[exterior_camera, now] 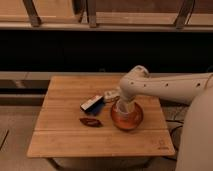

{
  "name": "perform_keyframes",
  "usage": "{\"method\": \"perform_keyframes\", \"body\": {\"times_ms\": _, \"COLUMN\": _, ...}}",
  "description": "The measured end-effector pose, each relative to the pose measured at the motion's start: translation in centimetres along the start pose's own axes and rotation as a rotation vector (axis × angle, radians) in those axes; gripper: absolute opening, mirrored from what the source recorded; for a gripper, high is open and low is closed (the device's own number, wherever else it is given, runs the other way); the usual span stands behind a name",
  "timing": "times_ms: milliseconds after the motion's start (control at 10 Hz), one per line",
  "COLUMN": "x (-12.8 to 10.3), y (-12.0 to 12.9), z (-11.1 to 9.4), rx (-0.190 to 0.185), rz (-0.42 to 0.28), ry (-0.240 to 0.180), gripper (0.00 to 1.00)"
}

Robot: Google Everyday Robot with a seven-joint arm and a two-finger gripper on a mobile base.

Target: Pick up the ceramic cup

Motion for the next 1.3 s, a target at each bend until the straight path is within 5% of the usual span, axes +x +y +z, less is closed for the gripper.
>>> {"method": "perform_keyframes", "body": {"times_ms": 200, "x": 0.0, "y": 1.1, "z": 2.0, "rx": -0.02, "rz": -0.008, "ry": -0.056, "gripper": 0.72}}
{"method": "perform_keyframes", "body": {"times_ms": 600, "x": -1.2, "y": 1.0, "z": 3.8, "rx": -0.056, "rz": -0.013, "ry": -0.134, "gripper": 0.37}}
{"method": "perform_keyframes", "body": {"times_ms": 1000, "x": -1.3, "y": 0.2, "z": 1.3, "rx": -0.054, "rz": -0.026, "ry": -0.075, "gripper": 0.02}}
{"method": "perform_keyframes", "body": {"times_ms": 1300, "x": -3.0, "y": -0.2, "z": -0.7, "rx": -0.051, "rz": -0.046, "ry": -0.026, "gripper": 0.0}}
